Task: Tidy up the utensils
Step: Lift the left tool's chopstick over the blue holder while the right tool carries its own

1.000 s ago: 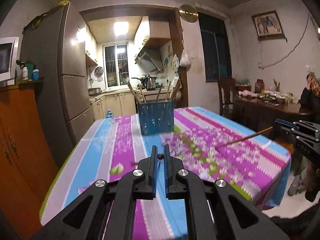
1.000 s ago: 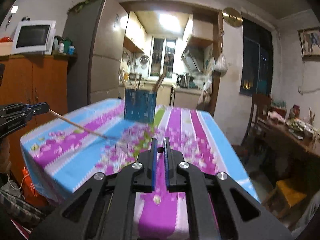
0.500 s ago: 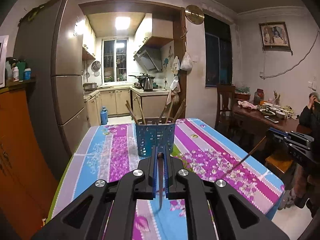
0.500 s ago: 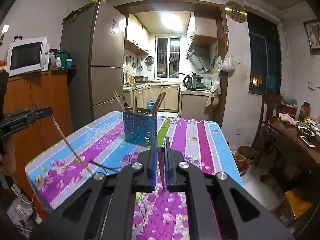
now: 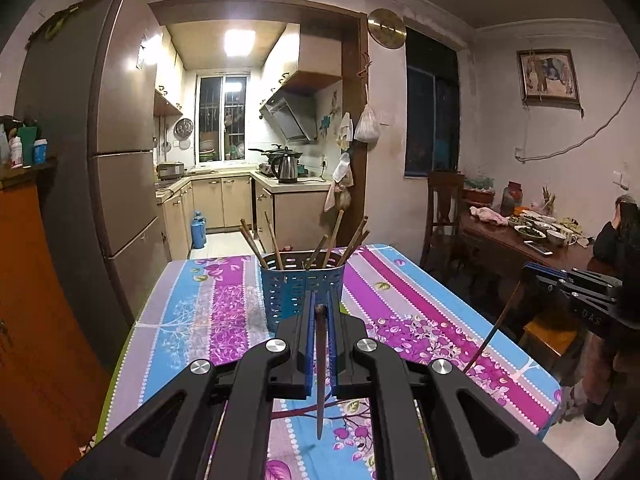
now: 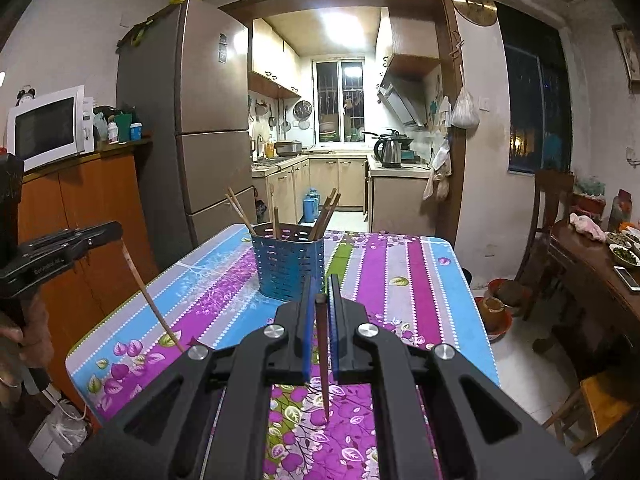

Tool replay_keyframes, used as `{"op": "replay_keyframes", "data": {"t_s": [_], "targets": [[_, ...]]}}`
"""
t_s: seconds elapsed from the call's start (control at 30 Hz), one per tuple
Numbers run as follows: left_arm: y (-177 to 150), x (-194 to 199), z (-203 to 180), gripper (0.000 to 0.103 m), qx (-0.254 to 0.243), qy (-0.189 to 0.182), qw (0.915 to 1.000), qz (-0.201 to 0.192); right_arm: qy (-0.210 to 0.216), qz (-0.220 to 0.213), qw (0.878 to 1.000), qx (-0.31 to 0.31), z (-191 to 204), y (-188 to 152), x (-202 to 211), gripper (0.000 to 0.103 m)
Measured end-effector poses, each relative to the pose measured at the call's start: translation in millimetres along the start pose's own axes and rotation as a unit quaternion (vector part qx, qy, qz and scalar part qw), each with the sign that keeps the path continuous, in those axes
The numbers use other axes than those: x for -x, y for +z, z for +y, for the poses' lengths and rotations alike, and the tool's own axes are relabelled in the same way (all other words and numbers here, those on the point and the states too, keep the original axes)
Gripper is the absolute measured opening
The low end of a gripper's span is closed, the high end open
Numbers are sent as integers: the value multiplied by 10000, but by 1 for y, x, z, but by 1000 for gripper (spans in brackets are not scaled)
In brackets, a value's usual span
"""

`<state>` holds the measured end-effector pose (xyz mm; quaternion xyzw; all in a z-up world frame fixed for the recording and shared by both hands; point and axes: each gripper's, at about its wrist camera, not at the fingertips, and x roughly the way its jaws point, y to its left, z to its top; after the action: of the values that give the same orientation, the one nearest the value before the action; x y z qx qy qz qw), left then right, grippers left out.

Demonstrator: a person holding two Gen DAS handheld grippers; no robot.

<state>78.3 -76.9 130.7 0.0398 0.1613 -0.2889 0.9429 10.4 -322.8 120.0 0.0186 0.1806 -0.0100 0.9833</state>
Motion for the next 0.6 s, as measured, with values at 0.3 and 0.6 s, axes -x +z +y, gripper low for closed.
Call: {"op": "replay_keyframes", "data": {"t_s": [0.3, 0.6], "targets": [[4, -8, -2, 7, 39, -113, 9999, 83, 142, 92, 9999, -19, 8, 11, -5, 5], [2, -12, 1, 7, 24, -108, 9999, 60, 221, 155, 9996, 38, 19, 14, -12, 5]]}}
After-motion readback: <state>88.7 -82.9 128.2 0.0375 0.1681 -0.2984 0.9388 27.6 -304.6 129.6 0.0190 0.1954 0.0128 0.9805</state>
